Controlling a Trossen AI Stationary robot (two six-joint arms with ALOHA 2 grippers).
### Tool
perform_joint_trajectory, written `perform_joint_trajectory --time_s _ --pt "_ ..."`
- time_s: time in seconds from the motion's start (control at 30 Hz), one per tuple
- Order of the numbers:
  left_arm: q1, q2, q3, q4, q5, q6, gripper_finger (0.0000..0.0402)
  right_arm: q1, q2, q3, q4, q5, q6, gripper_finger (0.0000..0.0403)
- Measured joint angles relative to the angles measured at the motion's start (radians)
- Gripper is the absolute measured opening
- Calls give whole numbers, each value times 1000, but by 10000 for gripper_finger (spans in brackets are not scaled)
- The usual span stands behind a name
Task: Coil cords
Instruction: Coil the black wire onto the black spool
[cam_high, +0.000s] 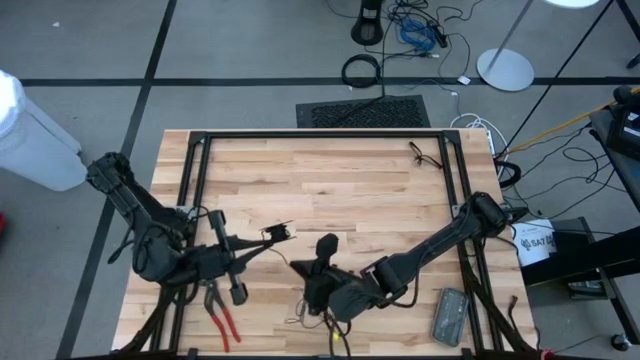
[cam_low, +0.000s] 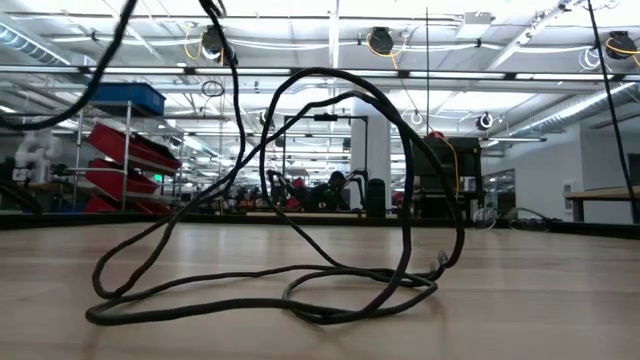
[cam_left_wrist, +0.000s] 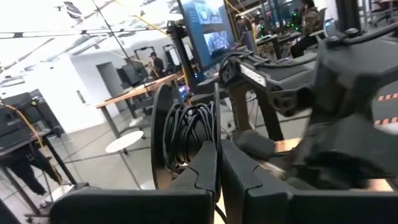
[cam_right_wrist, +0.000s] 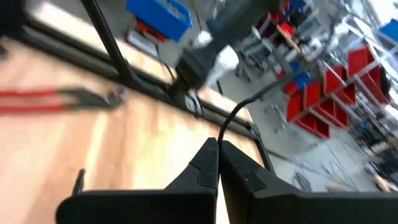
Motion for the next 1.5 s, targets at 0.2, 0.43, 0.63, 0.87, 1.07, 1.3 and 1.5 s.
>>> perform_joint_trajectory --time_s 0.2,0.43,0.63,0.87,1.07,1.3,1.5 --pt "-36 -21 0 -9 -3 -64 8 -17 -45 0 -172 8 99 0" --pt "-58 -54 0 -157 -186 -185 8 -53 -99 0 -341 28 196 0" --pt "-47 -54 0 -206 -206 -212 8 -93 -137 0 -426 27 208 0" --pt "-47 -63 0 -361 -203 -203 8 -125 -182 0 -506 24 241 0" --pt "9 -88 0 -570 -199 -297 8 -162 -229 0 -507 21 212 0" --pt "133 -138 0 -641 -149 -341 8 -224 -316 0 -507 -63 179 0" --pt "244 -145 0 -681 42 -345 8 -266 -369 0 -507 -139 117 0"
